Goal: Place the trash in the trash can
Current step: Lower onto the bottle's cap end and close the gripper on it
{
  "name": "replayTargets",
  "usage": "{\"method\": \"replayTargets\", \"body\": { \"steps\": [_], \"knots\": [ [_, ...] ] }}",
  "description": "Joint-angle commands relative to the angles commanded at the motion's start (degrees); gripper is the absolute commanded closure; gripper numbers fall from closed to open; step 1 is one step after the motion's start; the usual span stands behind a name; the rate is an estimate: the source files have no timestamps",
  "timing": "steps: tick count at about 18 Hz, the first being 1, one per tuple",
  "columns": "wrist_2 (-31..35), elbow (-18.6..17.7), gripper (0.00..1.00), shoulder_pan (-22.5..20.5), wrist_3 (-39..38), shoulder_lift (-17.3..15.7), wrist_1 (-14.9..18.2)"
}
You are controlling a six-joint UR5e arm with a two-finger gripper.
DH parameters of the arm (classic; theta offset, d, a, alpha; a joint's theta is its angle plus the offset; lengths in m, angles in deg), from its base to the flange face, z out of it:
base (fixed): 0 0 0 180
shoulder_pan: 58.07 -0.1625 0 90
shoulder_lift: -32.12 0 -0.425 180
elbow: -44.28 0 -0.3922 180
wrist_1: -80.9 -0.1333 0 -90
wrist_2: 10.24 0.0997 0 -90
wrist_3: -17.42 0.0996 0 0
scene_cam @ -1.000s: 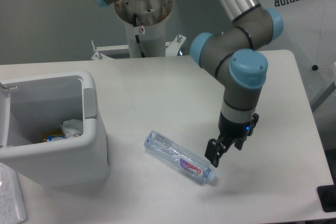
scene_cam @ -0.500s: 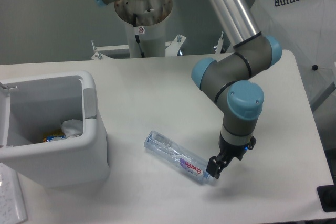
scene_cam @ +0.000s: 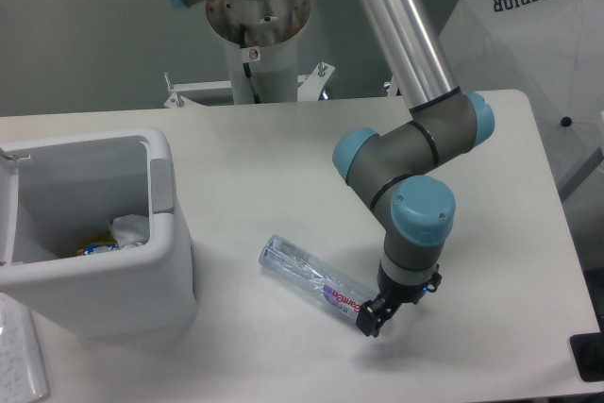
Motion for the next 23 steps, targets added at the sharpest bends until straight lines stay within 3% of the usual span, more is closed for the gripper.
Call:
{"method": "replayTargets", "body": {
  "steps": [5,16,19,23],
  "knots": [
    [1.3,0.6,0.13,0.1,0.0,0.7,0.1],
    [1.4,-0.1,0.41,1.0,-0.1,1.1,0.1],
    [1.4,-0.1,0.41,1.3,-0.1,1.2,0.1],
    [1.4,-0.1,0.52,1.3,-0.1,1.1,0.2]
  ]
}}
